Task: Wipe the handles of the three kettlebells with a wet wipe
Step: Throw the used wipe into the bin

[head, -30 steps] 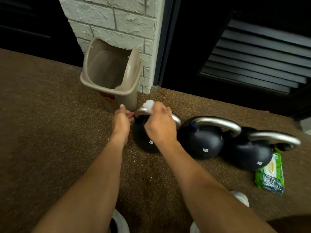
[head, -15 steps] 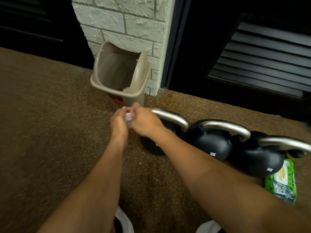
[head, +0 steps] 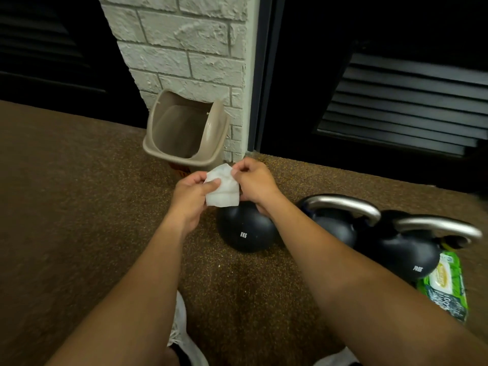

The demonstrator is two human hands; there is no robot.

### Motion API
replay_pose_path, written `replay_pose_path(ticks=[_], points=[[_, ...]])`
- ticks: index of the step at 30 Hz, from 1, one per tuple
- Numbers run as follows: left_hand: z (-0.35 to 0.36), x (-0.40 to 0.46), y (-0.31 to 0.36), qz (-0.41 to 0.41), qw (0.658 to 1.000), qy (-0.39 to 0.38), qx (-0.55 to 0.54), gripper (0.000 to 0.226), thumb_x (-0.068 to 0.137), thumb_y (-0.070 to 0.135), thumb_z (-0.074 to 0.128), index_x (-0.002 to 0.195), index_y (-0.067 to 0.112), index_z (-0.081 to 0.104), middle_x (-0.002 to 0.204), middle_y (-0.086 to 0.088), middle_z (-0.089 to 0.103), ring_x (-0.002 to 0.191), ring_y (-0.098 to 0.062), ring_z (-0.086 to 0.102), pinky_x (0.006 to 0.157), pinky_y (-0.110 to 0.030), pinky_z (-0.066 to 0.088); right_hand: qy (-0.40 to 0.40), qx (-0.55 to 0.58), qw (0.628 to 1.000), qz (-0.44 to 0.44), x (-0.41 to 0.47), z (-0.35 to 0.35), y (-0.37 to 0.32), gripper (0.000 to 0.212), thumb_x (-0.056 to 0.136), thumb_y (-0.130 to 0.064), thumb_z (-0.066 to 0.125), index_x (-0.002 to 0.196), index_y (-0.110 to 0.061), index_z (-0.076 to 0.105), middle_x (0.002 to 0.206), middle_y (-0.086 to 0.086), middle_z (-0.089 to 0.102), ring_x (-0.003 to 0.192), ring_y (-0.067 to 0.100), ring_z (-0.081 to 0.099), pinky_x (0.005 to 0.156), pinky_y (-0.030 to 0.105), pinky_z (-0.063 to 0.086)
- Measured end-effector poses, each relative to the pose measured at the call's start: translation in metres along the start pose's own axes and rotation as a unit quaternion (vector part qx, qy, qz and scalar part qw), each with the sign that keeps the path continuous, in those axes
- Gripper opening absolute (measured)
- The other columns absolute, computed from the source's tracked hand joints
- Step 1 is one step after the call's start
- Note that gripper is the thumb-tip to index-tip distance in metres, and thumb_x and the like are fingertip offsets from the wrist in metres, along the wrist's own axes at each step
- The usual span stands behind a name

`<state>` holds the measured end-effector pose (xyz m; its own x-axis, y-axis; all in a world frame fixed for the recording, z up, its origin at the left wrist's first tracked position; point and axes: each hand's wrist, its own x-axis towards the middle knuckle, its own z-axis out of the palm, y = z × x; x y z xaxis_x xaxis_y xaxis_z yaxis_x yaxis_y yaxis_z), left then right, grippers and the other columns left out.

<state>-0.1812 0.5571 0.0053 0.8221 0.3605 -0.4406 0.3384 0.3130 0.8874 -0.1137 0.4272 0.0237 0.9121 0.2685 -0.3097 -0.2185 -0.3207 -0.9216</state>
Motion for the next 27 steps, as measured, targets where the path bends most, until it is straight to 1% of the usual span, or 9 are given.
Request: replay_pose_path(ticks=[3, 5, 8, 10, 12, 16, 19, 23, 27], points=[[-0.005, 0.0, 0.007, 0.008, 0.999, 0.025, 0.022, 0.014, 0.092, 0.005, 0.071, 0.101, 0.015, 0.072, 0.108, -0.012, 0.077, 0.107, -0.033, 0.072, 0.09, -0.049, 0.06, -0.019, 0.043, 0.999, 0.022, -0.001, 0.001, -0.004, 0.002, 0.091, -0.018, 0.064, 0.091, -0.017, 0.066, 0.101, 0.008, 0.069, 0.094, 0.027, 0.069, 0.069, 0.052, 0.062], [-0.009, -0.001, 0.016, 0.02, 0.998, 0.046, 0.026, 0.014, 0.091, 0.005, 0.071, 0.099, 0.017, 0.073, 0.108, -0.01, 0.076, 0.107, -0.032, 0.072, 0.089, -0.049, 0.061, -0.03, 0.058, 0.997, 0.027, 0.001, 0.005, -0.01, 0.006, 0.091, -0.018, 0.066, 0.095, -0.013, 0.065, 0.103, 0.01, 0.068, 0.094, 0.028, 0.069, 0.067, 0.048, 0.063], [-0.02, 0.006, 0.042, 0.059, 0.993, 0.103, 0.019, 0.013, 0.092, 0.007, 0.069, 0.092, 0.02, 0.07, 0.11, -0.007, 0.071, 0.107, -0.03, 0.069, 0.092, -0.049, 0.06, -0.027, 0.044, 0.998, 0.024, 0.005, 0.01, -0.022, 0.004, 0.091, -0.02, 0.066, 0.091, -0.018, 0.063, 0.097, 0.01, 0.069, 0.091, 0.029, 0.07, 0.069, 0.047, 0.063], [-0.032, 0.019, 0.066, 0.09, 0.984, 0.154, 0.026, 0.011, 0.092, 0.012, 0.068, 0.092, 0.023, 0.069, 0.117, -0.008, 0.069, 0.107, -0.027, 0.067, 0.084, -0.043, 0.061, -0.026, 0.019, 0.999, 0.014, 0.009, 0.011, -0.031, 0.003, 0.092, -0.02, 0.064, 0.092, -0.018, 0.062, 0.092, 0.008, 0.068, 0.087, 0.025, 0.07, 0.071, 0.043, 0.063], [-0.042, 0.033, 0.086, 0.126, 0.972, 0.194, 0.052, 0.01, 0.092, 0.013, 0.067, 0.091, 0.022, 0.07, 0.119, -0.009, 0.069, 0.101, -0.022, 0.067, 0.068, -0.031, 0.057, -0.03, -0.005, 1.0, -0.002, 0.015, 0.011, -0.04, 0.003, 0.093, -0.019, 0.062, 0.094, -0.016, 0.062, 0.091, 0.008, 0.068, 0.087, 0.024, 0.07, 0.07, 0.04, 0.063], [-0.05, 0.06, 0.109, 0.184, 0.939, 0.238, 0.165, 0.01, 0.094, 0.01, 0.066, 0.097, 0.018, 0.071, 0.092, -0.001, 0.068, 0.08, -0.012, 0.064, 0.057, -0.018, 0.054, -0.036, -0.032, 0.999, -0.016, 0.029, 0.012, -0.051, 0.006, 0.093, -0.021, 0.063, 0.087, -0.018, 0.062, 0.087, 0.006, 0.069, 0.086, 0.026, 0.071, 0.07, 0.046, 0.063], [-0.057, 0.078, 0.11, 0.193, 0.92, 0.224, 0.258, 0.014, 0.092, 0.015, 0.072, 0.106, 0.014, 0.077, 0.093, -0.002, 0.072, 0.078, -0.012, 0.065, 0.067, -0.022, 0.054, -0.035, -0.045, 0.998, -0.021, 0.04, 0.014, -0.055, 0.009, 0.092, -0.022, 0.064, 0.084, -0.02, 0.062, 0.085, 0.006, 0.069, 0.087, 0.028, 0.072, 0.072, 0.05, 0.062], [-0.06, 0.092, 0.099, 0.169, 0.907, 0.202, 0.328, 0.019, 0.091, 0.023, 0.076, 0.11, 0.019, 0.08, 0.099, 0.001, 0.073, 0.073, -0.002, 0.061, 0.063, -0.015, 0.046, -0.033, -0.068, 0.997, -0.027, 0.052, 0.015, -0.056, 0.01, 0.092, -0.024, 0.065, 0.083, -0.022, 0.062, 0.087, 0.006, 0.071, 0.085, 0.027, 0.072, 0.074, 0.051, 0.061], [-0.053, 0.101, 0.099, 0.166, 0.91, 0.211, 0.316, 0.026, 0.095, 0.027, 0.07, 0.118, 0.019, 0.078, 0.108, 0.003, 0.07, 0.101, -0.014, 0.063, 0.087, -0.026, 0.051, -0.033, -0.071, 0.997, -0.022, 0.062, 0.015, -0.056, 0.01, 0.092, -0.024, 0.065, 0.082, -0.022, 0.062, 0.087, 0.006, 0.07, 0.086, 0.027, 0.072, 0.074, 0.05, 0.061]])
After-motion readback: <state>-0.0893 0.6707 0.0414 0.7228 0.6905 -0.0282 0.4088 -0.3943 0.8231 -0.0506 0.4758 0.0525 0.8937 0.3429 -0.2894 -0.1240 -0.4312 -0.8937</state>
